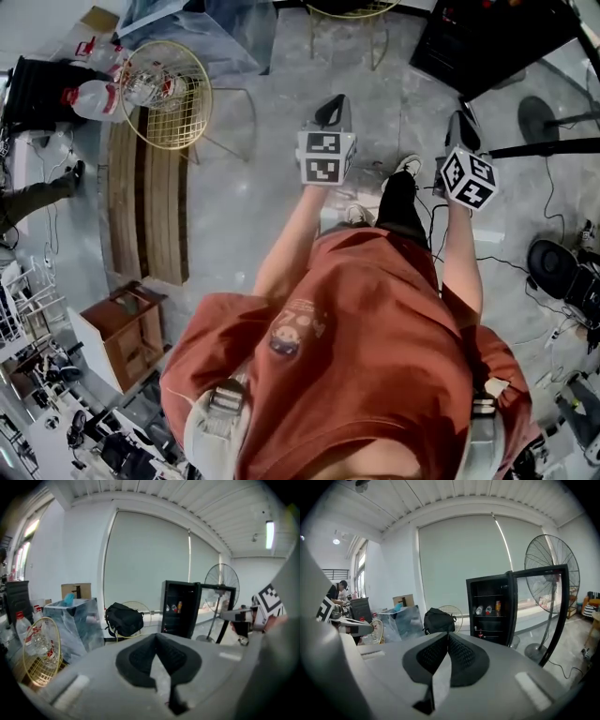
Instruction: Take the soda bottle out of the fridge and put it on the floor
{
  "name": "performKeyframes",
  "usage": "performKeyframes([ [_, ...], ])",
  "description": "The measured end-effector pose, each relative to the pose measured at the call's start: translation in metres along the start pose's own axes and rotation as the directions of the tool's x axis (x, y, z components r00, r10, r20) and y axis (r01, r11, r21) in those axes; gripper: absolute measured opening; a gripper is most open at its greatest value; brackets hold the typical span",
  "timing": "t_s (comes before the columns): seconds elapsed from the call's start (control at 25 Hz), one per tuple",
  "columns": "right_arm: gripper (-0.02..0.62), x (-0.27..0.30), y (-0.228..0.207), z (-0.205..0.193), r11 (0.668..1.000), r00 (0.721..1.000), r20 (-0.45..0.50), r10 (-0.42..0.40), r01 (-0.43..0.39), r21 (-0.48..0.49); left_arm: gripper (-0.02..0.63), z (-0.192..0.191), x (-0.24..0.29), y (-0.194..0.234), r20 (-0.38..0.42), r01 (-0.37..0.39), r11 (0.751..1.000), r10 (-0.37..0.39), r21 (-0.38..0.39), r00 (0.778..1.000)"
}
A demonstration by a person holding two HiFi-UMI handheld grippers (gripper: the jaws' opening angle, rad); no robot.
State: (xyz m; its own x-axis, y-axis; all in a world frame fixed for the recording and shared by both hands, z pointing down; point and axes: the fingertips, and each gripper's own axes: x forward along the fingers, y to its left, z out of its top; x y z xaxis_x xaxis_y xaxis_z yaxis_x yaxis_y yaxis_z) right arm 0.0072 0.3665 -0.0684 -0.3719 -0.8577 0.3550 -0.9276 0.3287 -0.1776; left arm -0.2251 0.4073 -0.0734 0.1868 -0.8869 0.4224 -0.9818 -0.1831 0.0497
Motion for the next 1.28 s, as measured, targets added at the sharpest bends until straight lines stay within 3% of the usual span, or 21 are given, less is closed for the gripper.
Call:
performKeyframes([
  [0.12,0.024,0.012,-0.012,0.003,1.0,1.0,0.011,-0.004,0.004,0.001,0.0,0.006,0.019,-0.01,-0.005,0.018,1.0,-0.018,0.018,1.0],
  [0.28,0.116,0.038,-0.036,0.012,1.0,1.0,0.03,-0.005,0.005,0.02,0.0,0.022,0.055,-0.022,-0.01,0.04,0.998,-0.04,0.043,0.999],
  [0.64,0.41,0.107,-0.1,0.047,0.999,0.996,0.081,-0.045,0.046,-0.006,0.0,0.07,0.156,-0.049,-0.03,0.099,0.992,-0.097,0.079,0.995],
  [0.96,0.411,0.15,-0.169,0.066,0.998,0.997,0.051,-0.064,0.063,0.024,0.0,0.112,0.24,-0.081,-0.027,0.105,0.989,-0.103,0.105,0.994],
  [1.28,0.41,0.183,-0.256,0.081,0.988,0.99,0.047,-0.133,0.129,0.08,0.0,0.144,0.315,-0.115,-0.026,0.112,0.984,-0.109,0.137,0.994],
])
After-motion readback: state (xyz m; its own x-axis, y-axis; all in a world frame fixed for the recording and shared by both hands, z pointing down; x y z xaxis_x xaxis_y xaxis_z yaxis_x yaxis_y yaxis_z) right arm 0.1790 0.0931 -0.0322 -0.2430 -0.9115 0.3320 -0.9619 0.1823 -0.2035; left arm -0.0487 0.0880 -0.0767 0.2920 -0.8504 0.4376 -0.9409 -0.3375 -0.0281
